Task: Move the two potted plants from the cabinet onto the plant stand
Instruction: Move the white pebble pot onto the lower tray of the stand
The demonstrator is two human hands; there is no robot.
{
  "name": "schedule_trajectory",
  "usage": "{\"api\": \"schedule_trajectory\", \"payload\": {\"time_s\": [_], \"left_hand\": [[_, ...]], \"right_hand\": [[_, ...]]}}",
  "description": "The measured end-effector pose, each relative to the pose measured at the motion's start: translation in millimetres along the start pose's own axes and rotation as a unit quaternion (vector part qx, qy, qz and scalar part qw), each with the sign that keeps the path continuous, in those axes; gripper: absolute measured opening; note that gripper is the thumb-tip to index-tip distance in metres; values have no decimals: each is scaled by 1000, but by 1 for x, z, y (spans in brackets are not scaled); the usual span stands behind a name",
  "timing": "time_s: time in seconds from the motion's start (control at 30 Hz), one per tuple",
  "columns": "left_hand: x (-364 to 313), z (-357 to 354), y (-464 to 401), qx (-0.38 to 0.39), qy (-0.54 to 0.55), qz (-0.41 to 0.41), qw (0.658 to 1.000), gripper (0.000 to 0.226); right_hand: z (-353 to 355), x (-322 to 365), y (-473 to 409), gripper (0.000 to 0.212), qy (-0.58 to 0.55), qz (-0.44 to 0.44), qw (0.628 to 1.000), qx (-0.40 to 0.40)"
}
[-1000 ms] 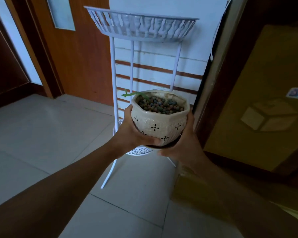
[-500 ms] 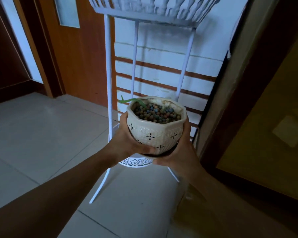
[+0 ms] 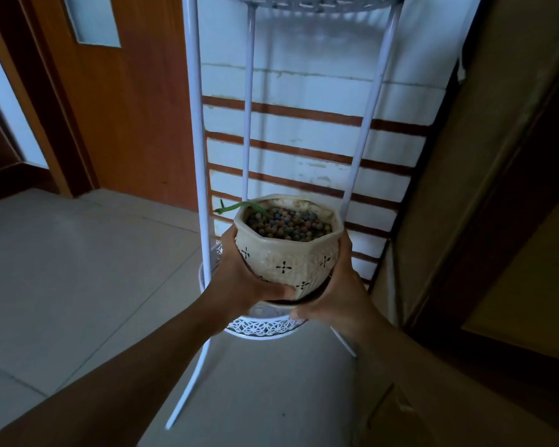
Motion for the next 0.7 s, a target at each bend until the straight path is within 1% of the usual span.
{"api": "schedule_trajectory", "payload": {"time_s": [0.07,0.17,0.37,0.5,0.57,0.7], "left_hand": [[9,-3,-11,-1,-2,-3,1000,127],[21,-2,-27,-7,-7,-6,1000,125],[42,5,-42,-39,-17,-8,999,122],[60,7,-48,-47,-14,6,999,106],[71,7,-49,-56,-16,23,998,103],[86,8,-53,-63,-16,33,997,109]], "right_hand": [[2,-13,-4,139,9,-4,1000,-10],[1,-28,-13,144,23,-13,1000,-14],[-9,-46,-27,142,35,-23,999,-12],[-19,-64,-32,146,41,-39,998,1],[-22,-71,-34,148,49,-49,998,6],[-25,-73,-39,150,84,-60,995,14]]}}
Point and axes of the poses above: each hand's wrist, its own y-axis away from the middle knuckle, its own z-axis out of the back of the hand, x = y × z, the point moved 4 cm from there along -y, towards the middle knuckle, and after that the axes turned 4 degrees about z, right-handed, at the moved point
